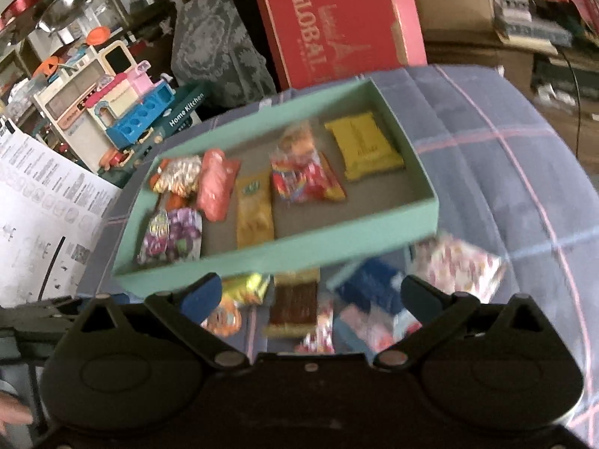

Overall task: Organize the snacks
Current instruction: 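Grasp the red foil candy with left gripper while right grasps the pink round-cake packet, then lower both held snacks into the green tray and open both grippers, then grasp the brown chocolate wafer with left gripper while right grasps the blue biscuit packet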

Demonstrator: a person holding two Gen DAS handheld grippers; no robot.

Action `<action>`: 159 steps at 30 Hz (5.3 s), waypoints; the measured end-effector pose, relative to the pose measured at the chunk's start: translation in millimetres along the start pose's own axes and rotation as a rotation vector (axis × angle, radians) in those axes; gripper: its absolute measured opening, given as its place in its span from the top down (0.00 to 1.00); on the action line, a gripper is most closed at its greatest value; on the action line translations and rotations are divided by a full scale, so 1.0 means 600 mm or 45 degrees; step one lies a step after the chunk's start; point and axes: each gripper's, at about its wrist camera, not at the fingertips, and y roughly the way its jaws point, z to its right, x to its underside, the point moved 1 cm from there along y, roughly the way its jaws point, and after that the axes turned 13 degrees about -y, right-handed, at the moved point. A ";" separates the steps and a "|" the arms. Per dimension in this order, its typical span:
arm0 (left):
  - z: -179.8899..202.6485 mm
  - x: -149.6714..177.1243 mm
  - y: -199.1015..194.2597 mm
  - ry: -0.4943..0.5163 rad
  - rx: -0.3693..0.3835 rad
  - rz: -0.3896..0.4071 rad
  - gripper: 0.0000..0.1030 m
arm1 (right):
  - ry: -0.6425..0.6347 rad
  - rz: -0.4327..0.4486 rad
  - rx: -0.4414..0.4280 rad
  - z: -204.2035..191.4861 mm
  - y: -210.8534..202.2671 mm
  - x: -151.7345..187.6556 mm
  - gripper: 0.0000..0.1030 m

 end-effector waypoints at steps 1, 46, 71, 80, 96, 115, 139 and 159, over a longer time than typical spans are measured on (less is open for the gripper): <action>-0.004 0.010 0.005 -0.008 -0.010 -0.020 0.00 | 0.018 -0.008 -0.003 0.002 0.000 0.011 0.00; -0.041 0.153 -0.007 0.593 0.148 -0.062 0.00 | -0.158 -0.121 0.098 -0.083 0.022 0.173 0.64; -0.089 0.142 -0.014 0.284 0.118 -0.035 0.65 | -0.199 -0.132 0.139 -0.100 0.026 0.158 0.67; -0.078 0.082 -0.061 0.195 0.196 0.026 0.65 | -0.110 -0.022 0.051 -0.083 -0.017 0.118 0.67; -0.020 -0.132 -0.020 0.153 0.124 0.191 0.65 | -0.144 0.142 -0.007 -0.064 0.031 -0.105 0.67; 0.024 -0.296 0.164 0.168 0.060 0.172 0.65 | -0.119 0.054 -0.075 -0.059 0.251 -0.297 0.65; 0.026 -0.241 0.096 0.135 -0.038 0.237 0.00 | -0.035 0.114 -0.040 -0.043 0.160 -0.256 0.00; 0.096 -0.066 0.019 0.218 0.079 0.142 0.00 | 0.048 0.064 0.041 0.046 0.015 -0.091 0.00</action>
